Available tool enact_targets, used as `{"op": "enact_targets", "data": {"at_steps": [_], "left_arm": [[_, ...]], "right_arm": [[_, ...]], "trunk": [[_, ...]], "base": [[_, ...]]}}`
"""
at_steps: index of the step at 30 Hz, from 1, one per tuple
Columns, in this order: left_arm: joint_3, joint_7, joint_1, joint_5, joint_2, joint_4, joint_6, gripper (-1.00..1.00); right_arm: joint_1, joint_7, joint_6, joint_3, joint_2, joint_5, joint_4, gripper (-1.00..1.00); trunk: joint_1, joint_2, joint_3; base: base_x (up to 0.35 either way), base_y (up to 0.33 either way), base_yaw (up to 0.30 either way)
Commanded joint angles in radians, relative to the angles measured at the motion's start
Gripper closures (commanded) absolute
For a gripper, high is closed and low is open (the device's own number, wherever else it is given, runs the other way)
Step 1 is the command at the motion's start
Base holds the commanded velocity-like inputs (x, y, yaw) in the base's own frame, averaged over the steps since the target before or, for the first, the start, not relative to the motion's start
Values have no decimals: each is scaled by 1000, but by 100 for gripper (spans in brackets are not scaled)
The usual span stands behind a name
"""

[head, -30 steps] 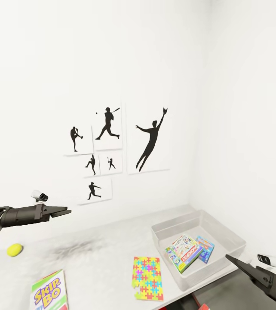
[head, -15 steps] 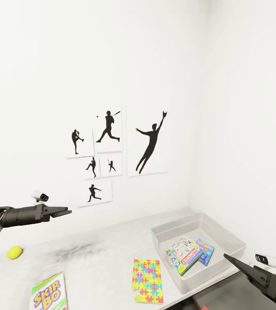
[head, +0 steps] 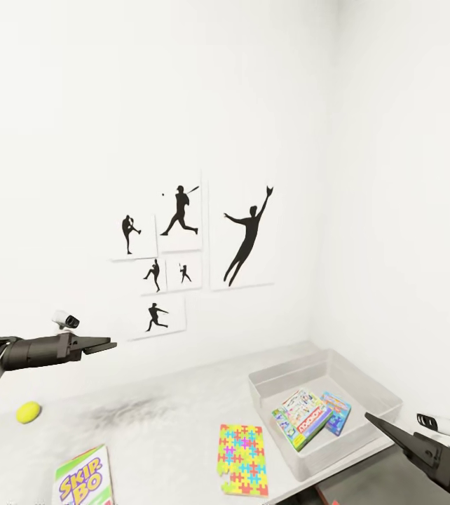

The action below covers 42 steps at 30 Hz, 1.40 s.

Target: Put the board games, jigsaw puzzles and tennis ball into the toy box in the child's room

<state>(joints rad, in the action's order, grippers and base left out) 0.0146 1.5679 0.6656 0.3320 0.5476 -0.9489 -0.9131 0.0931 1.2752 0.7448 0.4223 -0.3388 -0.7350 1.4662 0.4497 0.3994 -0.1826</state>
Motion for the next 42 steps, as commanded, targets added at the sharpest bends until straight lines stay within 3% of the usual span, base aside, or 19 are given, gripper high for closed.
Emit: {"op": "enact_targets", "data": {"at_steps": [1, 26, 42], "left_arm": [[1, 3, 0, 2, 1, 0, -11, -100], [1, 3, 0, 3, 1, 0, -10, -100], [1, 3, 0, 5, 2, 1, -10, -100]], "right_arm": [[1, -1, 8, 0, 0, -6, 0, -100], [1, -2, 7, 0, 0, -6, -1, -100], [0, -23, 5, -3, 1, -5, -11, -100]], "trunk": [[0, 1, -1], [0, 1, -14], [0, 1, -15]], "base": [[-71, 55, 61], [-14, 12, 143], [0, 0, 36]]}}
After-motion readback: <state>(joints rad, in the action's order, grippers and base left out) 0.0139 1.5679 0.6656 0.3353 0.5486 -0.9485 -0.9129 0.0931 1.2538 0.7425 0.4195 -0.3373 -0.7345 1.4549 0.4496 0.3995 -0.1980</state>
